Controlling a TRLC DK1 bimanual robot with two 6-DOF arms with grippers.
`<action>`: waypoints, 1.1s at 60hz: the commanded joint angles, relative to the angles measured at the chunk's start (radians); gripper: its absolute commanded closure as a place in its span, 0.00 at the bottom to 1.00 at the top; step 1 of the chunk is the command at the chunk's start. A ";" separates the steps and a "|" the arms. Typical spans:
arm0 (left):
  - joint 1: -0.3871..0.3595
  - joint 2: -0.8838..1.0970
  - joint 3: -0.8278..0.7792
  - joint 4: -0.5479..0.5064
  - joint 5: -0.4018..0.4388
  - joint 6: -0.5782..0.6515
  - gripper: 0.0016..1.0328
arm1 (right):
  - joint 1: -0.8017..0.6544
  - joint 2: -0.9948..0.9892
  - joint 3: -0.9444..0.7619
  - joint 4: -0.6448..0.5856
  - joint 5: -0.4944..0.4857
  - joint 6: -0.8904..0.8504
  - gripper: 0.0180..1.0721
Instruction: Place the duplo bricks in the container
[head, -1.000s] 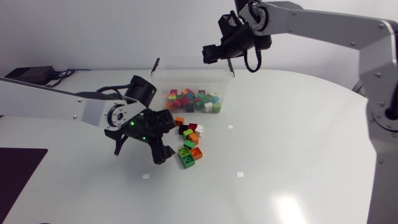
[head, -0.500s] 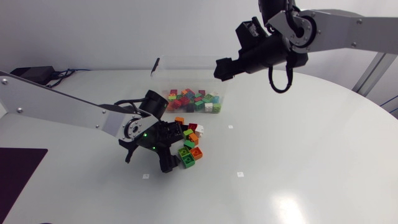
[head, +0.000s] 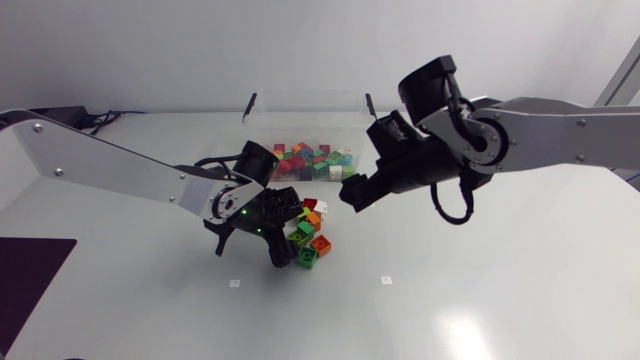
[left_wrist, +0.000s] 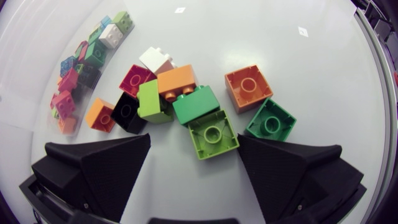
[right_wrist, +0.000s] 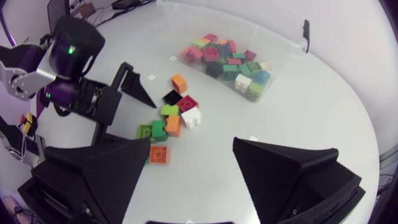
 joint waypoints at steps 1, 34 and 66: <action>-0.011 0.033 0.042 0.013 0.008 -0.024 0.07 | 0.033 0.000 -0.044 0.009 0.008 -0.016 0.09; -0.006 0.118 0.095 0.024 0.054 -0.060 0.20 | 0.122 0.126 -0.064 -0.003 0.038 -0.055 0.09; 0.035 0.003 -0.007 -0.139 0.057 -0.011 0.68 | 0.165 0.279 0.042 -0.094 0.100 -0.029 0.09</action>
